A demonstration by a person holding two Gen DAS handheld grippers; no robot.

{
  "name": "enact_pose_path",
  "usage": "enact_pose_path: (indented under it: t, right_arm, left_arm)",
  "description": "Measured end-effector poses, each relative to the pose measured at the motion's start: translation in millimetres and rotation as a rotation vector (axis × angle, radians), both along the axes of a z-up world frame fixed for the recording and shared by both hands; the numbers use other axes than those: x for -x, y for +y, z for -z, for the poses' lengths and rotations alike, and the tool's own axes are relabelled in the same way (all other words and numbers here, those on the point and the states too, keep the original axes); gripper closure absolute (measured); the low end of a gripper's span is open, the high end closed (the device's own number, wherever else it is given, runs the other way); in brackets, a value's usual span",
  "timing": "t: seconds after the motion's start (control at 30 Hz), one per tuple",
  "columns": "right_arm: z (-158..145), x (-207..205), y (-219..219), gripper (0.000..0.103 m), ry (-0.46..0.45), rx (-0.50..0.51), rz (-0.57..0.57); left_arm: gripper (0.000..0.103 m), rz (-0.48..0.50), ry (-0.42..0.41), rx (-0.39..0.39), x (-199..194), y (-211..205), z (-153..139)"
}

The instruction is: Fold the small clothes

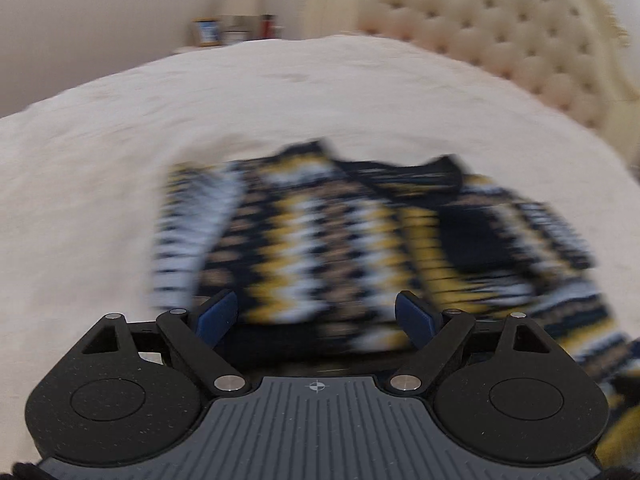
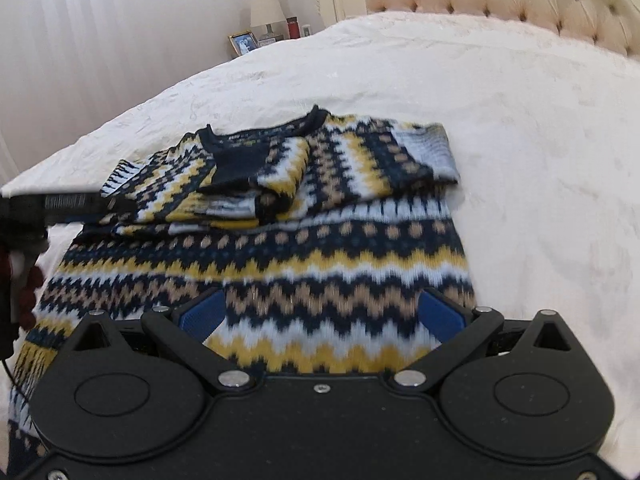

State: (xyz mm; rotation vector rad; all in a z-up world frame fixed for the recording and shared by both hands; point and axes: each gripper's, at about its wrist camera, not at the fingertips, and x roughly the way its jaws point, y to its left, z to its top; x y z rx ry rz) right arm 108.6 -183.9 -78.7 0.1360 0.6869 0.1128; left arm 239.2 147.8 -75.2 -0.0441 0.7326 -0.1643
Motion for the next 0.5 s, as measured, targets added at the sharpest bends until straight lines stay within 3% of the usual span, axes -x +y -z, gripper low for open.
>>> enact_pose_path:
  t: [0.07, 0.37, 0.5]
  right_arm:
    - [-5, -10, 7, 0.001, -0.018, 0.050, -0.021]
    - [-10, -72, 49, 0.001, -0.076, 0.211, -0.092]
    - [1, -103, 66, 0.001, -0.057, 0.296, -0.125]
  left_arm:
    - [0.017, -0.038, 0.014, 0.006, -7, 16, 9]
    - [0.010, 0.029, 0.035, 0.018, -21, 26, 15]
    - [0.009, 0.026, 0.034, 0.018, -19, 27, 18]
